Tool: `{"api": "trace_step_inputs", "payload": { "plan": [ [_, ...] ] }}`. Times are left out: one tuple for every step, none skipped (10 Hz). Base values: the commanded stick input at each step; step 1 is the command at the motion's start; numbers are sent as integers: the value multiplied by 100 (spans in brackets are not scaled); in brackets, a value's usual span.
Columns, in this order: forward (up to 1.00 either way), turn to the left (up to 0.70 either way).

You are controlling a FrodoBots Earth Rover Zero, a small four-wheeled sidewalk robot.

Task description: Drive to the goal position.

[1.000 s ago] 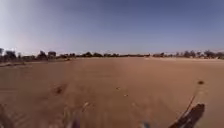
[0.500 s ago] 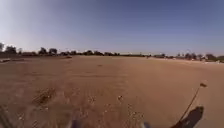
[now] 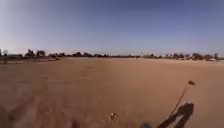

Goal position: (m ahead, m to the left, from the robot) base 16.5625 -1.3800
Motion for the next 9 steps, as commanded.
{"api": "trace_step_inputs", "payload": {
  "plan": [
    [100,0],
    [100,0],
    [100,0],
    [100,0],
    [100,0],
    [100,0],
    [100,0],
    [100,0],
    [100,-18]
  ]
}}
